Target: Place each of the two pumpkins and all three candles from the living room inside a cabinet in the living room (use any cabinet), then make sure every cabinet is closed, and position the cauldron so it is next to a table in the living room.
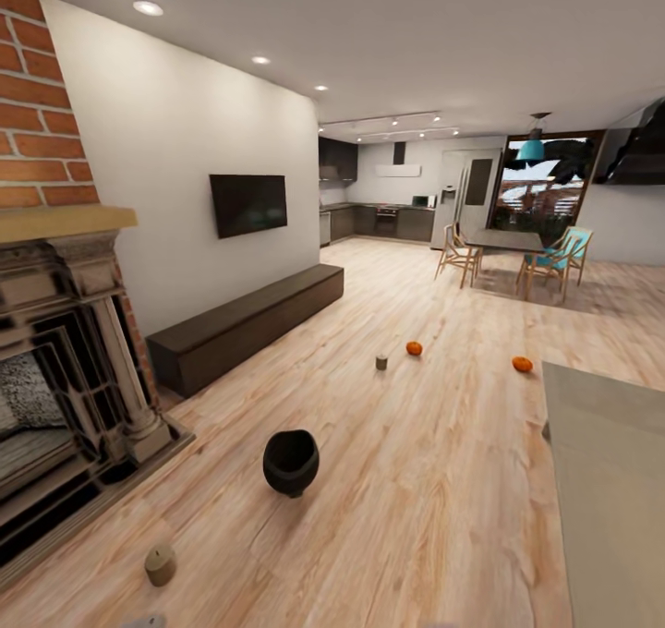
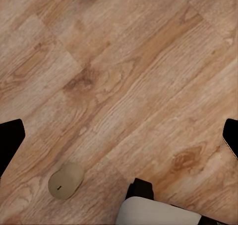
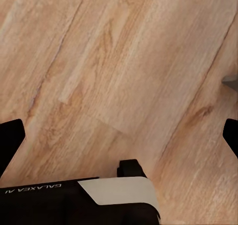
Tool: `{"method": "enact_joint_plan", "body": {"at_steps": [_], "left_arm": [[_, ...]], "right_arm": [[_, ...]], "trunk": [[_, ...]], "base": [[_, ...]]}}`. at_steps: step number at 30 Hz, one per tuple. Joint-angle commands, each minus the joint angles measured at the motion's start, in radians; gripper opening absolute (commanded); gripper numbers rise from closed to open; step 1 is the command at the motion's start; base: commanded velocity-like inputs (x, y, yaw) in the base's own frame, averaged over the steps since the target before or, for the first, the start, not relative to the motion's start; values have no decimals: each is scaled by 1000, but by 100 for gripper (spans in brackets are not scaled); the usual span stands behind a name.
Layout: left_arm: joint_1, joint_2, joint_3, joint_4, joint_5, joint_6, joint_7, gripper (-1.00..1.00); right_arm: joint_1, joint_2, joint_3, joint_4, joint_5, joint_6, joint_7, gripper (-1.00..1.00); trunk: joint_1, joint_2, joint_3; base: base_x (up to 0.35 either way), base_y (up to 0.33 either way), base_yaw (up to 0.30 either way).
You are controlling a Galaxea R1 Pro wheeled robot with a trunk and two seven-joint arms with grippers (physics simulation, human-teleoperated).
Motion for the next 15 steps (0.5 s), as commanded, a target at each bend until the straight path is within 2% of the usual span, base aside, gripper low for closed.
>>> {"method": "enact_joint_plan", "body": {"at_steps": [1, 15], "left_arm": [[0, 0, 0, 0, 0, 0, 0, 100], [0, 0, -1, 0, 0, 0, 1, 100]], "right_arm": [[0, 0, 0, 0, 0, 0, 0, 100], [0, 0, 0, 0, 0, 0, 0, 100]], "trunk": [[0, 0, 0], [0, 0, 0]], "base": [[331, 74, 0], [331, 16, 0]]}}
